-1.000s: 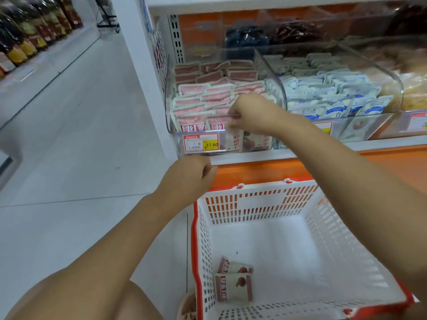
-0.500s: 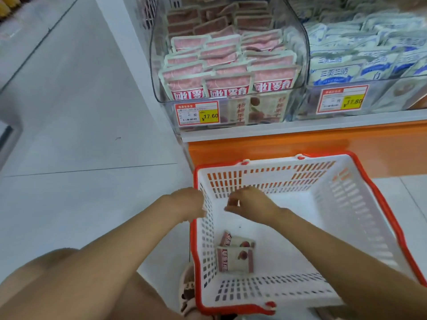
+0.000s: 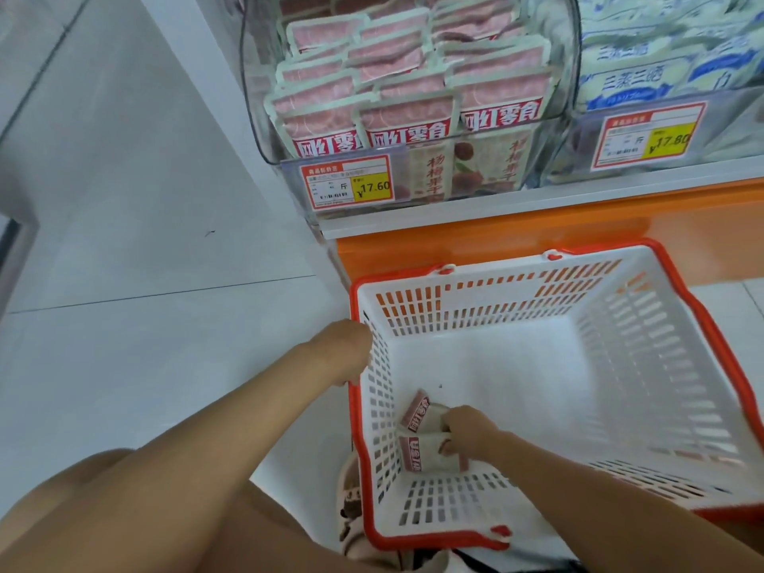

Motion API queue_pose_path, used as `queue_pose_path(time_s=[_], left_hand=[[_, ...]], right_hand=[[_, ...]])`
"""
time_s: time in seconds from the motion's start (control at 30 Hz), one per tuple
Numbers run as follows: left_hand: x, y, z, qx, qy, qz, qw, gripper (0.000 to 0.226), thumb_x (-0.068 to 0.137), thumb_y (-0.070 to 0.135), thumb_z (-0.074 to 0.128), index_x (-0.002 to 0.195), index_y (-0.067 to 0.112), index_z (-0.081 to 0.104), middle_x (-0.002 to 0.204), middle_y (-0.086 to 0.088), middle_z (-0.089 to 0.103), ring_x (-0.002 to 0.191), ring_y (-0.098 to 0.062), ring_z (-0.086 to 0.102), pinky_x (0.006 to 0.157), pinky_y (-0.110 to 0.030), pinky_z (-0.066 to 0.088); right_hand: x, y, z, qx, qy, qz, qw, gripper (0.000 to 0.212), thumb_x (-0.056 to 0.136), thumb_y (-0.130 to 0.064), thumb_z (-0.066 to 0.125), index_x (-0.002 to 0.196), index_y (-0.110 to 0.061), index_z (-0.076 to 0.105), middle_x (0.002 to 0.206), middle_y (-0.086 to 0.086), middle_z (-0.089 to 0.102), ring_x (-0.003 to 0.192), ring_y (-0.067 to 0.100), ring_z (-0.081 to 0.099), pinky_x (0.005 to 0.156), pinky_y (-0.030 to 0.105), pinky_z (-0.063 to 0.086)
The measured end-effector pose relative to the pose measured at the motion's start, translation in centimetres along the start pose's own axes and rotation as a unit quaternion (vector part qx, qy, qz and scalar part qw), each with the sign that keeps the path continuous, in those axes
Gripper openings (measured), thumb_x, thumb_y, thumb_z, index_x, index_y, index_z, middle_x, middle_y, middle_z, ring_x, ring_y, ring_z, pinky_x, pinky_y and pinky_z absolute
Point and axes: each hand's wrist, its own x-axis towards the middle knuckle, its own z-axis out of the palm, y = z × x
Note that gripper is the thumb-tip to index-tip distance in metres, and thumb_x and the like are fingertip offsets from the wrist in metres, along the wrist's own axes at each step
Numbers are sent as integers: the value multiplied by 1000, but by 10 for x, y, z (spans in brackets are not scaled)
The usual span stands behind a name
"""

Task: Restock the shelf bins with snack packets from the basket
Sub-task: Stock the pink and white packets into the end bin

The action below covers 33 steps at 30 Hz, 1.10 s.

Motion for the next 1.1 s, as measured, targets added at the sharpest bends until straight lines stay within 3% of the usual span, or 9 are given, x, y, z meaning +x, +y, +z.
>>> queue_pose_path(time_s=[0.13, 0.33, 0.47, 0.57, 0.67, 0.77, 0.9, 1.0, 1.1], left_hand=[[-9, 1, 0, -12, 16, 12, 1000, 17, 90, 7, 59, 107, 6, 61, 88, -5, 66, 73, -19, 66, 65, -25, 55], [-29, 11, -7, 66, 95, 47, 992, 20, 94, 13, 52, 112, 12, 60, 78, 2, 59, 66, -12, 61, 65, -23, 54], [-48, 33, -22, -191, 12, 43, 981, 49, 97, 49, 44, 114, 6, 58, 95, -9, 71, 73, -20, 70, 64, -26, 57], [-67, 51, -30, -409, -57, 105, 904, 78, 90, 66, 36, 111, -4, 61, 104, -18, 69, 87, -25, 70, 80, -32, 57], [-88, 65, -36, -604, -78, 194, 769, 58, 93, 55, 44, 99, 1, 64, 88, -13, 70, 82, -23, 67, 80, -33, 54], [-100, 68, -39, -660, -34, 223, 717, 40, 94, 37, 54, 111, 2, 62, 88, -12, 71, 82, -22, 70, 77, -32, 56], [-109, 58, -46, -623, 25, 252, 740, 37, 94, 32, 56, 122, 8, 58, 109, -15, 69, 96, -29, 68, 82, -41, 56], [-119, 48, -56, -479, 120, 271, 826, 36, 90, 45, 59, 120, 25, 62, 106, -2, 72, 91, -25, 71, 86, -50, 55], [-132, 41, -64, -327, 205, 329, 862, 18, 91, 43, 58, 107, 39, 64, 104, 9, 71, 86, -14, 71, 79, -43, 59]], right_hand=[[-11, -7, -15, 38, 27, 4, 999, 22, 83, -28, 69, 72, -15, 55, 81, 5, 62, 75, 18, 52, 56, 25, 38], [-62, -14, -86, 112, 255, 12, 961, 10, 87, -24, 60, 86, -14, 61, 97, 5, 68, 79, 17, 60, 57, 19, 42], [-115, -27, -136, 117, 430, -21, 895, 12, 90, -23, 60, 91, -11, 64, 91, 4, 71, 70, 16, 60, 55, 22, 42], [-152, -43, -156, 115, 540, -87, 829, 13, 88, -25, 66, 91, -13, 66, 84, 1, 72, 71, 18, 65, 62, 30, 50], [-181, -58, -159, 68, 625, -188, 754, 17, 78, -15, 72, 95, -12, 70, 82, 3, 72, 70, 22, 67, 59, 35, 55], [-211, -65, -166, 11, 607, -260, 751, 27, 75, -20, 71, 102, -14, 69, 89, -1, 71, 74, 17, 65, 60, 32, 55], [-252, -67, -192, 61, 473, -289, 830, 34, 72, -43, 76, 99, -23, 72, 94, -12, 72, 84, 4, 64, 75, 25, 51], [-270, -62, -219, 144, 503, -289, 802, 35, 69, -49, 72, 92, -22, 73, 91, -13, 72, 83, 2, 64, 77, 25, 50], [-280, -63, -246, 30, 517, -253, 817, 61, 68, -41, 80, 123, -31, 57, 117, -21, 55, 101, -5, 52, 86, 16, 46]])
